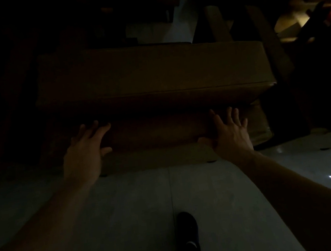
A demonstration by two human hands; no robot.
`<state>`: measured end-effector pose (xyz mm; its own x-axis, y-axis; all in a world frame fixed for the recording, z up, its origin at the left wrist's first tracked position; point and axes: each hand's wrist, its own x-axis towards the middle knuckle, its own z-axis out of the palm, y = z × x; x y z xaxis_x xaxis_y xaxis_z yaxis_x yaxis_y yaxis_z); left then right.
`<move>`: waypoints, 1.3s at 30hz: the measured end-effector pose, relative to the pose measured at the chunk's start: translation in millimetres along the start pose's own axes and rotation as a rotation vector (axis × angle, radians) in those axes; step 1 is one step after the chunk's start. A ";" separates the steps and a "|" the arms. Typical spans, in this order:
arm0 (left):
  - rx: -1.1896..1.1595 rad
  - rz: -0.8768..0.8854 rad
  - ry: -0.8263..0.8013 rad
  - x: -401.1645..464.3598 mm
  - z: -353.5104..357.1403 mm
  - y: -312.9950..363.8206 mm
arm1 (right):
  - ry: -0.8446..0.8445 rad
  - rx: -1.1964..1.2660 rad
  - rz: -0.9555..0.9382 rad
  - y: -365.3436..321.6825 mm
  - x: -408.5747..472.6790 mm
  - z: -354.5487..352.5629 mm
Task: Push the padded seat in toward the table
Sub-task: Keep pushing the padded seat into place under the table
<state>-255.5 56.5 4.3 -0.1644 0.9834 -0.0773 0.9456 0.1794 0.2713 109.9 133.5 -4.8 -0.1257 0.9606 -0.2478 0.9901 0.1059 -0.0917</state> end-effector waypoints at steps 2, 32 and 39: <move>0.034 0.010 -0.005 13.4 -3.4 -0.9 | -0.011 0.026 0.002 -5.7 11.8 -1.8; 0.046 0.005 -0.012 10.7 -6.9 4.3 | -0.010 -0.026 0.025 -5.9 2.5 -3.3; 0.073 0.016 0.002 11.1 -3.9 2.2 | -0.024 -0.019 0.021 -5.3 5.0 -2.9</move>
<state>-256.3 67.9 7.8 -0.1492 0.9862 -0.0715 0.9662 0.1607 0.2014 104.2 138.4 -2.7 -0.1060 0.9562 -0.2728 0.9935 0.0906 -0.0682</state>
